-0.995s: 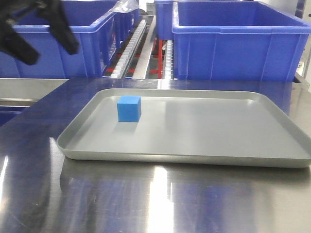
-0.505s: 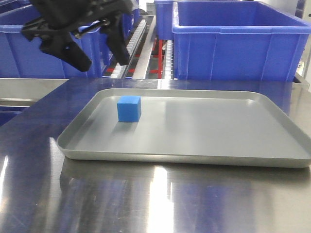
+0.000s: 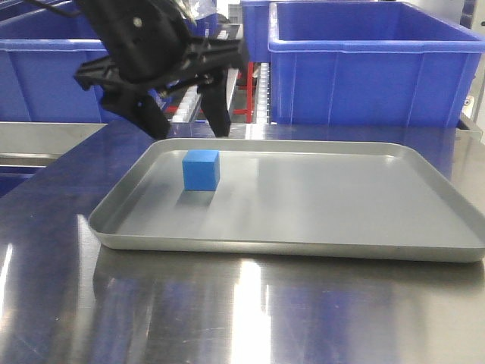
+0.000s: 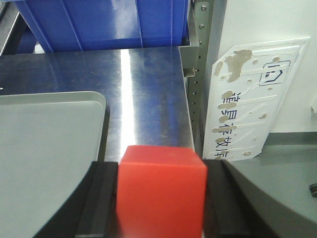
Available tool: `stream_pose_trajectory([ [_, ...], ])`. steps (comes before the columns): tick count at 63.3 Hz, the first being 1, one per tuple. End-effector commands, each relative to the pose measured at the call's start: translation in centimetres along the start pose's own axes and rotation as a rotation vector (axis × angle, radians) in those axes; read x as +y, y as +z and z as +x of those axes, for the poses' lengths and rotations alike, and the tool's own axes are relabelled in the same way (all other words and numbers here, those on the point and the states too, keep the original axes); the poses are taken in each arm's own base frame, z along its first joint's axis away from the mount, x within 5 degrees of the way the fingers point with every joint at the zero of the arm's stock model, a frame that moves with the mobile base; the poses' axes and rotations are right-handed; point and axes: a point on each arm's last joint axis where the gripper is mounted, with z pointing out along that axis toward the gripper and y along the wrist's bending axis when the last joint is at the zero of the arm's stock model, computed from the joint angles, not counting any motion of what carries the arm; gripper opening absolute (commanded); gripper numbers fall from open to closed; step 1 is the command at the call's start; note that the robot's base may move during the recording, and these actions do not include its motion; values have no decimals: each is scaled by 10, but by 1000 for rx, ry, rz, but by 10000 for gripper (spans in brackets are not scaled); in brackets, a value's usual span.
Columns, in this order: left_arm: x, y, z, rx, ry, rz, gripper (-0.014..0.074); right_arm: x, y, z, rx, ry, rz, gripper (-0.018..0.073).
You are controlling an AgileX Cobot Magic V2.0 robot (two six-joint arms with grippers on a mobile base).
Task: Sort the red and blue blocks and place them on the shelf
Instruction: 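Lower the open left gripper over the blue cube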
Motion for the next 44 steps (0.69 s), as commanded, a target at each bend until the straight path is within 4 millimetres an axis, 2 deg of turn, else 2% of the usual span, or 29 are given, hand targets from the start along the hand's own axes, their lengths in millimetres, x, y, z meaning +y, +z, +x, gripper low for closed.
stream_pose_trajectory([
  [1, -10, -21, -17, -126, -10, 50, 521, 1, -4, -15, -101, -11, -2, 50],
  [30, -13, 2, -26, -108, -4, 33, 490, 1, -4, -14, -100, -11, -2, 50],
  [44, -13, 4, -25, -102, -4, 31, 490, 1, -4, -14, -100, -11, -2, 50],
])
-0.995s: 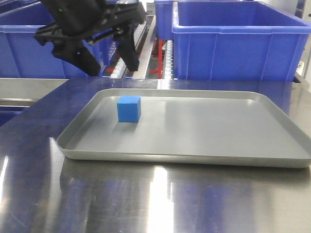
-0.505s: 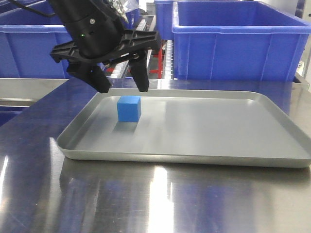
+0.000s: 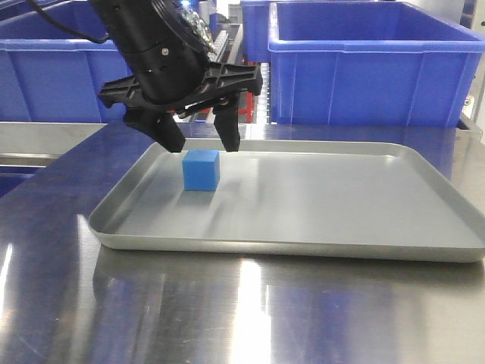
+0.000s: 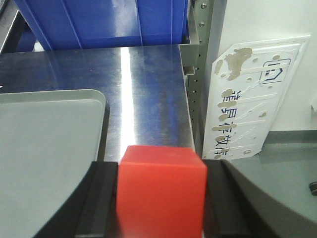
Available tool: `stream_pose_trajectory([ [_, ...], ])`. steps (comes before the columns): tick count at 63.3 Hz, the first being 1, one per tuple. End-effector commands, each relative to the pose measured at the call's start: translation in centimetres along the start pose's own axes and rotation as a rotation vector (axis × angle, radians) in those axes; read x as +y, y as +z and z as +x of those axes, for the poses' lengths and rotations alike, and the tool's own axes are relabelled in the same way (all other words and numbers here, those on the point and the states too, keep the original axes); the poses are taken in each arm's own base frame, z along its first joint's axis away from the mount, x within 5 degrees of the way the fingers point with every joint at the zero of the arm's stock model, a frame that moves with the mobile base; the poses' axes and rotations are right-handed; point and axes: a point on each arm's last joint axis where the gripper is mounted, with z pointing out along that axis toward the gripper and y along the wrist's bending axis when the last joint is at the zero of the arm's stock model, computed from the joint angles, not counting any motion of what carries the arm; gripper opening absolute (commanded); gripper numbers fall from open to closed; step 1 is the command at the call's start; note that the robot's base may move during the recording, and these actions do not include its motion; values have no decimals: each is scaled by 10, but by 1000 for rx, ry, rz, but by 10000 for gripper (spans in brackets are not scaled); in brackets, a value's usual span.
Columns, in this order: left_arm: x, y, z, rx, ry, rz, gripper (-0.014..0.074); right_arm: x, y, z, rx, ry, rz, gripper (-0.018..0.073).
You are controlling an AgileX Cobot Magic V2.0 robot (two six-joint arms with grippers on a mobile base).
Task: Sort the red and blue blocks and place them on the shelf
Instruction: 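Lower the open left gripper over the blue cube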
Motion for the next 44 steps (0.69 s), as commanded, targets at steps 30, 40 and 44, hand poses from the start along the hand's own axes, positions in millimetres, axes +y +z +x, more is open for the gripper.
stream_pose_trajectory([
  [30, -6, -9, -11, -56, -5, 23, 490, 1, -4, -15, -105, -11, -3, 50],
  [40, -5, -7, -10, -50, -6, 20, 490, 1, -4, -15, -105, -11, -3, 50],
  [44, -5, -6, -10, -48, -5, 19, 490, 1, -4, -15, -105, -11, -3, 50],
])
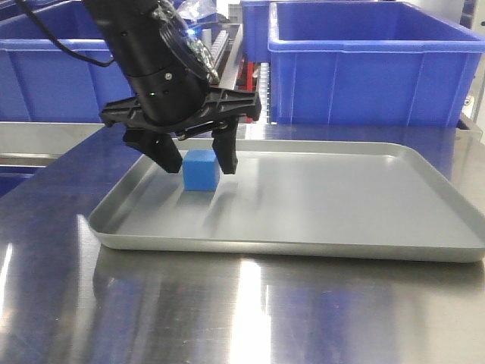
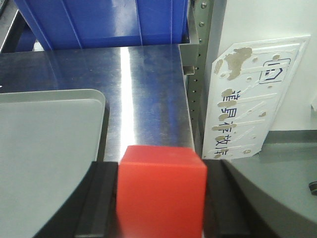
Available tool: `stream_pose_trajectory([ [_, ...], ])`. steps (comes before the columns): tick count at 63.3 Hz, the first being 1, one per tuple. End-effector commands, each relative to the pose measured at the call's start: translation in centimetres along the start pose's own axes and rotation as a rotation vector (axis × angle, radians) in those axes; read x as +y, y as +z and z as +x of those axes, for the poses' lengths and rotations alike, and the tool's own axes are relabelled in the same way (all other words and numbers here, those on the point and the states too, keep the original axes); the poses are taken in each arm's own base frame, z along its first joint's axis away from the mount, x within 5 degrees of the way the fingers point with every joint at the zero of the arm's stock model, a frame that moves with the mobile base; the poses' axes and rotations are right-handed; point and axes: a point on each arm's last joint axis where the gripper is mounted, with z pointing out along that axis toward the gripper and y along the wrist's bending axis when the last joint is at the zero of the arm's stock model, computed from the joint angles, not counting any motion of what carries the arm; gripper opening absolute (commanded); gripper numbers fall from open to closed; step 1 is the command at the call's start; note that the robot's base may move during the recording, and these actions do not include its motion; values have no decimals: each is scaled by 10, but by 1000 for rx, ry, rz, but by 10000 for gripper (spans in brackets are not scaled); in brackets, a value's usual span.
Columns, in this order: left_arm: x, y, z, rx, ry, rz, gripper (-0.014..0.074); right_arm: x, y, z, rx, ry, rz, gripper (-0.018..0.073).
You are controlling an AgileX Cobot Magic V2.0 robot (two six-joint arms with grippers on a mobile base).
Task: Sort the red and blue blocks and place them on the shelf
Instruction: 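Lower the open left gripper over the blue cube, then close the left gripper on the blue cube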
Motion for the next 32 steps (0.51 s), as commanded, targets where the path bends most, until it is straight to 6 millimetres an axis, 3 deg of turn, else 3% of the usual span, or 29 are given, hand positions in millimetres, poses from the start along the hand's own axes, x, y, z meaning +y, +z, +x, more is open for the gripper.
stream_pose_trajectory([
  [1, -8, -24, -16, -104, -6, 43, 490, 1, -4, -15, -107, -11, -3, 50],
  [32, -4, -22, -18, -118, -12, 42, 490, 1, -4, -15, -107, -11, -3, 50],
])
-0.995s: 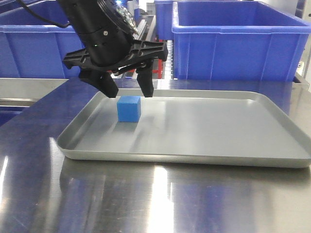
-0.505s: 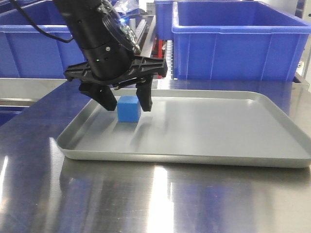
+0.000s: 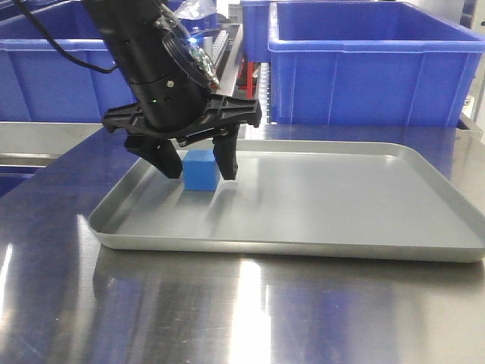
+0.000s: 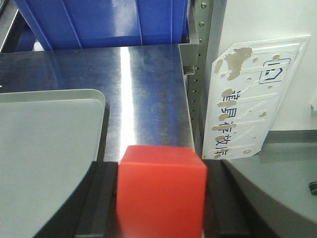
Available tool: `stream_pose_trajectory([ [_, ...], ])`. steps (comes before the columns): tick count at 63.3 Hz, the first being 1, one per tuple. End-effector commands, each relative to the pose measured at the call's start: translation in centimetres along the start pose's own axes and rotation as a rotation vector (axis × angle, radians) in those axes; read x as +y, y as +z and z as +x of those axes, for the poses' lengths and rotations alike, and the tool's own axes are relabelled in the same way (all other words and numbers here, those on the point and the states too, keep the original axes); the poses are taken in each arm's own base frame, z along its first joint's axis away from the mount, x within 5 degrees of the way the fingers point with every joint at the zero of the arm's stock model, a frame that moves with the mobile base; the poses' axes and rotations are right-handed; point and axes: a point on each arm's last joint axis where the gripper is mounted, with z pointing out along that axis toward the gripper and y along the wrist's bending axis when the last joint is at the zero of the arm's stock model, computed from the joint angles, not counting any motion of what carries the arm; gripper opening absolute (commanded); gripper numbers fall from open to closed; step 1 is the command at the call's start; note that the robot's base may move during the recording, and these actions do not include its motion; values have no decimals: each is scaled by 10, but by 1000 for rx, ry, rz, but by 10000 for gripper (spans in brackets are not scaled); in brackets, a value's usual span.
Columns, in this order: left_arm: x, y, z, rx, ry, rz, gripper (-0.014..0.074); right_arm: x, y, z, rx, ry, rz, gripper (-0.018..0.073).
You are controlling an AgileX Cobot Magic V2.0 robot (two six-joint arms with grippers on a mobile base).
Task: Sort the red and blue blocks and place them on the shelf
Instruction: 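Close the left gripper on the blue cube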
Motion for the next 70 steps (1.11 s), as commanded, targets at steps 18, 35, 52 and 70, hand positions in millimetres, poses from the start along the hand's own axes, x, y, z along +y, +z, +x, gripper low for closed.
stream_pose_trajectory([
  [18, -5, -28, -19, -129, -10, 47, 490, 1, -4, -15, -107, -11, -3, 50],
  [35, -2, -28, -21, -135, -17, 45, 490, 1, -4, -15, -107, -11, -3, 50],
  [52, -2, -28, -23, -149, -18, 50, 490, 1, -4, -15, -107, -11, -3, 50],
  [70, -2, -28, -23, -151, -18, 51, 490, 1, -4, -15, -107, -11, -3, 50],
])
